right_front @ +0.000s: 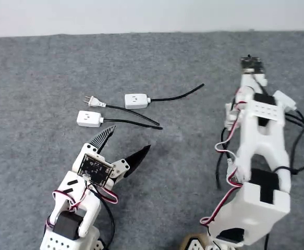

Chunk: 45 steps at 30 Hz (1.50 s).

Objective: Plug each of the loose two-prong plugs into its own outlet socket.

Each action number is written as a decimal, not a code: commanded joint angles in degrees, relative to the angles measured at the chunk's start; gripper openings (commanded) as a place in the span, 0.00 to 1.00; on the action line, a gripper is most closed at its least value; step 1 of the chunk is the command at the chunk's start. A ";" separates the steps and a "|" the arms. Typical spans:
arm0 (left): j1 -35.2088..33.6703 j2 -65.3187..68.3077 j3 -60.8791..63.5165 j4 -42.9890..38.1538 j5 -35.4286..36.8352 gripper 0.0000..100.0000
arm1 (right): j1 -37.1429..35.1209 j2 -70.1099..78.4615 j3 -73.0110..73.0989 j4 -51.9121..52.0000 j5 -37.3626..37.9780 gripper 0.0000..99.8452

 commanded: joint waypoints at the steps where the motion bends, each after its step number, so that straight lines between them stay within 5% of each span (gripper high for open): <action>1: 0.35 -0.09 -0.66 -0.97 -0.26 0.35 | 3.82 -0.84 -3.43 -2.15 1.14 0.01; 7: 0.35 -0.09 -0.66 -0.97 -0.26 0.35 | 8.84 6.11 -6.95 -6.81 1.23 0.01; 15: 0.35 -0.09 -0.66 -0.97 -0.26 0.35 | 12.79 29.58 -31.38 -5.49 1.23 0.01; 26: 0.35 0.09 -0.04 -2.29 -0.26 0.35 | 12.79 62.20 -84.13 20.53 1.23 0.02; 32: 0.35 0.09 -0.04 -2.29 -0.26 0.35 | 10.15 72.40 -106.46 39.52 0.88 0.24; 36: 0.35 0.09 -0.04 -2.29 -0.26 0.35 | 6.55 71.08 -105.85 48.92 0.79 0.31; 45: 0.26 0.09 -0.04 -2.46 -0.26 0.35 | 4.44 62.20 -105.85 49.45 -2.81 0.29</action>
